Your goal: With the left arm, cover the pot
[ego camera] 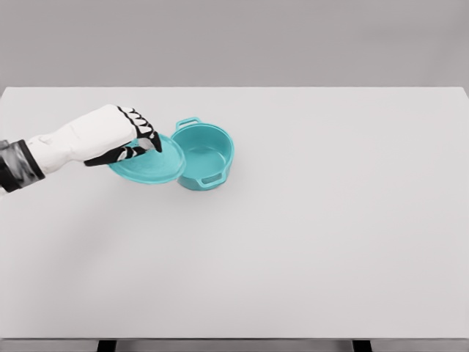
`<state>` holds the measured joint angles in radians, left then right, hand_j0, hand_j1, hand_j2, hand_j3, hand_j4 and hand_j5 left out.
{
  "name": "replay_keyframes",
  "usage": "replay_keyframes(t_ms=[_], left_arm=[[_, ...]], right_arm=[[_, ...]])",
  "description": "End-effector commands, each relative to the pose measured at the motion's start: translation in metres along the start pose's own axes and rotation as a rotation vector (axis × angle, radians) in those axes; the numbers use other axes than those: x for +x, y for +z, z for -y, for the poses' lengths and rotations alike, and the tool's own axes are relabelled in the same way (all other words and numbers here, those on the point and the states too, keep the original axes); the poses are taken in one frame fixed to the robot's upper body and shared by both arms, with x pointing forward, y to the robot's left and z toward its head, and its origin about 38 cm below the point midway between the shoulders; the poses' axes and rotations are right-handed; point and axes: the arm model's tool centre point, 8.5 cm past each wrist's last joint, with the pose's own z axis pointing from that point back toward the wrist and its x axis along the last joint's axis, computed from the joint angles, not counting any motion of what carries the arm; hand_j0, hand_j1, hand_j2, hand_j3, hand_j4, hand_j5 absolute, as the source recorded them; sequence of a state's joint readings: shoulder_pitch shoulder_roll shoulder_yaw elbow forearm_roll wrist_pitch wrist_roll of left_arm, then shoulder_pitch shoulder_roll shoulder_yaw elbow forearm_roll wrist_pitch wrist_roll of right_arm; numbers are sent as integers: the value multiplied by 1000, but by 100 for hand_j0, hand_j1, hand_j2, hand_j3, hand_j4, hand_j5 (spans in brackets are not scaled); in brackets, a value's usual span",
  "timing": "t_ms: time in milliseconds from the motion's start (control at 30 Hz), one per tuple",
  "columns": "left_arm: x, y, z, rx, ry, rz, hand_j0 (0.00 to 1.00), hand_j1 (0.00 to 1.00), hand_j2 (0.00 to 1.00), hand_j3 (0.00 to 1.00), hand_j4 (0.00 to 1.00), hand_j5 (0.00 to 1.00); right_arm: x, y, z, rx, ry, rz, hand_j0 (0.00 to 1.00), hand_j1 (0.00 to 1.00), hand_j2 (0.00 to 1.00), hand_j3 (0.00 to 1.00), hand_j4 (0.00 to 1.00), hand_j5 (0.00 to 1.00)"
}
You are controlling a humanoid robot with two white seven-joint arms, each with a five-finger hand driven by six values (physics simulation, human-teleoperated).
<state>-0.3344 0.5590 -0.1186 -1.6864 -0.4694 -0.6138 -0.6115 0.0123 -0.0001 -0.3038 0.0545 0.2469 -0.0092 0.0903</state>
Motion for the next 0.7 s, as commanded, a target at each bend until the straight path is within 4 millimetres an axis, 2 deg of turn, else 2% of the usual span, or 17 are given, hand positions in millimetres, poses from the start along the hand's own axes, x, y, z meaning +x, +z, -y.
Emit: replay_keyframes(t_ms=[0,333,667], left_arm=[[1,-3,1,11,13,4,48,48,48,48,48,48],[1,-12,8,25,49,8,48,48,48,48,48,48],[1,-31,14,37,79,16,48,48,48,48,48,48]], right_arm=[[0,0,0,0,0,-1,100,100,100,100,100,100],[0,0,0,0,0,-1,100,100,100,100,100,100],[1,0,0,0,0,2,100,100,100,100,100,100]])
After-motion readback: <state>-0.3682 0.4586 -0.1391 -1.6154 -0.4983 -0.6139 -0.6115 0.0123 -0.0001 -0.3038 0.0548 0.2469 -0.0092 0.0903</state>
